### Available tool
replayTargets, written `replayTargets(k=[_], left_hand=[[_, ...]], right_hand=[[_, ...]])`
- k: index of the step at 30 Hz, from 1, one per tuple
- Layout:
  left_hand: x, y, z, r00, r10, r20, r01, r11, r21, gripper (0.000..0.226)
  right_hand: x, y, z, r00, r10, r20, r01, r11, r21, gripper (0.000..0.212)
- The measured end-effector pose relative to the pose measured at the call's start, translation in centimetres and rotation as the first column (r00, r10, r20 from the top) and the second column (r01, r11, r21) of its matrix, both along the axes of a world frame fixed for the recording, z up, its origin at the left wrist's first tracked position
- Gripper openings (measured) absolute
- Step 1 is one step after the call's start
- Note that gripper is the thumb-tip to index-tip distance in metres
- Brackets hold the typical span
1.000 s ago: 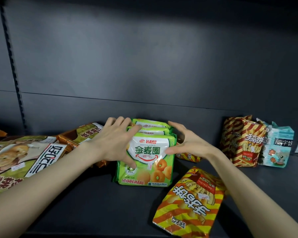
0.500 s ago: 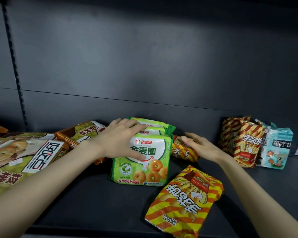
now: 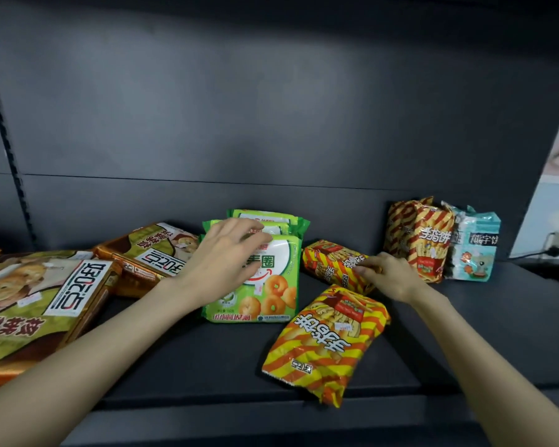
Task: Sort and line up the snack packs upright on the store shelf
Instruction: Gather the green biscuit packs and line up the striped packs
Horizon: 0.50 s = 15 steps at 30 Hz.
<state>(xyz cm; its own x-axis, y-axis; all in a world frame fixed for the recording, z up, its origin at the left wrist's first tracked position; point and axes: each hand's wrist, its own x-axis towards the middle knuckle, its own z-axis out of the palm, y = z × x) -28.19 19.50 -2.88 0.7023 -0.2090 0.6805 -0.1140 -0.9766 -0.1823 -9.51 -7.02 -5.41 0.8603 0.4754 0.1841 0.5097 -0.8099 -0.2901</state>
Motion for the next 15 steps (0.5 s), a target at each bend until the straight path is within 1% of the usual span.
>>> replayTargets(k=[2, 3, 5, 6, 7, 8, 9, 10, 12, 13, 14, 15], left_hand=[[-0.1, -1.1, -0.2, 0.997, -0.052, 0.059, 0.054, 0.998, -0.026, 0.031], [-0.2, -1.7, -0.2, 0.995, -0.073, 0.072, 0.078, 0.995, -0.061, 0.031], [-0.6, -3.3, -0.3, 0.989, -0.137, 0.05, 0.144, 0.97, -0.194, 0.037], [-0.8, -4.3, -0.3, 0.984, -0.178, -0.01, 0.167, 0.943, -0.288, 0.041], [-1.1, -5.4, -0.2, 0.971, -0.211, -0.114, 0.154, 0.912, -0.379, 0.048], [-1.3, -6.4, -0.2, 0.944, -0.225, -0.242, 0.101, 0.895, -0.435, 0.056], [-1.4, -7.2, -0.1, 0.901, -0.206, -0.382, 0.016, 0.896, -0.445, 0.066], [-1.5, -8.0, -0.1, 0.841, -0.166, -0.514, -0.077, 0.905, -0.418, 0.075], [-1.3, -9.1, -0.3, 0.71, -0.1, -0.697, -0.211, 0.914, -0.346, 0.086], [-1.1, -9.5, -0.4, 0.654, -0.091, -0.751, -0.248, 0.912, -0.327, 0.088], [-0.9, -10.0, -0.5, 0.613, -0.1, -0.784, -0.273, 0.904, -0.328, 0.087], [-0.6, -10.4, -0.6, 0.591, -0.123, -0.798, -0.296, 0.886, -0.356, 0.084]], right_hand=[[-0.9, -1.0, 0.0, 0.996, -0.073, 0.055, 0.07, 0.996, 0.05, 0.038], [-1.4, -1.4, 0.1, 0.991, -0.111, 0.077, 0.105, 0.992, 0.075, 0.035], [-1.9, -2.0, 0.2, 0.981, -0.148, 0.122, 0.134, 0.984, 0.117, 0.029], [-1.9, -2.3, 0.3, 0.982, -0.146, 0.122, 0.128, 0.981, 0.149, 0.029], [-1.9, -2.5, 0.3, 0.987, -0.131, 0.094, 0.111, 0.975, 0.191, 0.033], [-1.7, -2.8, 0.2, 0.993, -0.113, 0.04, 0.101, 0.968, 0.232, 0.041], [-1.6, -3.0, 0.3, 0.995, -0.103, -0.017, 0.104, 0.959, 0.264, 0.054], [-1.4, -3.2, 0.1, 0.99, -0.108, -0.091, 0.129, 0.95, 0.284, 0.069], [-1.3, -3.7, 0.0, 0.968, -0.101, -0.228, 0.171, 0.934, 0.314, 0.093], [-1.2, -4.0, 0.0, 0.953, -0.073, -0.294, 0.178, 0.921, 0.348, 0.098], [-1.2, -4.2, 0.1, 0.928, -0.029, -0.372, 0.189, 0.897, 0.4, 0.098], [-1.2, -4.5, 0.2, 0.896, 0.023, -0.444, 0.2, 0.872, 0.447, 0.096]])
